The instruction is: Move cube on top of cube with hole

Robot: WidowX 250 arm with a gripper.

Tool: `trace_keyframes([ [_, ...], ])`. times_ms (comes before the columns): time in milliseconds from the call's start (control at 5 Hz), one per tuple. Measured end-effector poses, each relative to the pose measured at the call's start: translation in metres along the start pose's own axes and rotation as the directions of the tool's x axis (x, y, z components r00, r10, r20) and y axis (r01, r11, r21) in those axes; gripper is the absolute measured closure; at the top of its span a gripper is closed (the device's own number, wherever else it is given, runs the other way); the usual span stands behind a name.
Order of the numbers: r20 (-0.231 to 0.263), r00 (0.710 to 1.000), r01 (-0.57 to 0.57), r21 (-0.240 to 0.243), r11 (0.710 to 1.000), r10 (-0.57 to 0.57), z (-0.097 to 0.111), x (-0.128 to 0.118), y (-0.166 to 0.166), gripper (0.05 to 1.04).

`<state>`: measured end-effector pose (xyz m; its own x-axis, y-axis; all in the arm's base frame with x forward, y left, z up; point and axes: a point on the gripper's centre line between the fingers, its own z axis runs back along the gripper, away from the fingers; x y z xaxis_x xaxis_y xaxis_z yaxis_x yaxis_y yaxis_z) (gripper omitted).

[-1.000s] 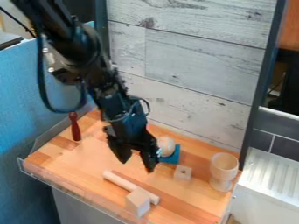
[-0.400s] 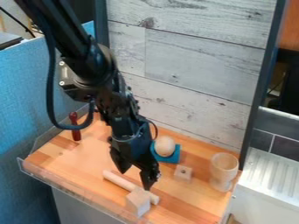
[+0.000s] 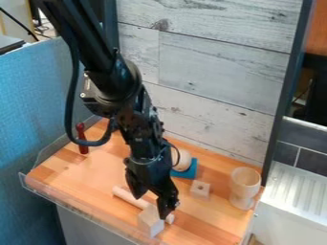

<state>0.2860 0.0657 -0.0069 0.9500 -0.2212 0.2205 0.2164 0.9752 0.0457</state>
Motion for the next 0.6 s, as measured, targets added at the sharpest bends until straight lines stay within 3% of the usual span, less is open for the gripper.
trace_keyframes([
  [600,-0.050,0.998,0.029,0.049,0.998,-0.027,-0.022,-0.007,-0.001,0.083],
])
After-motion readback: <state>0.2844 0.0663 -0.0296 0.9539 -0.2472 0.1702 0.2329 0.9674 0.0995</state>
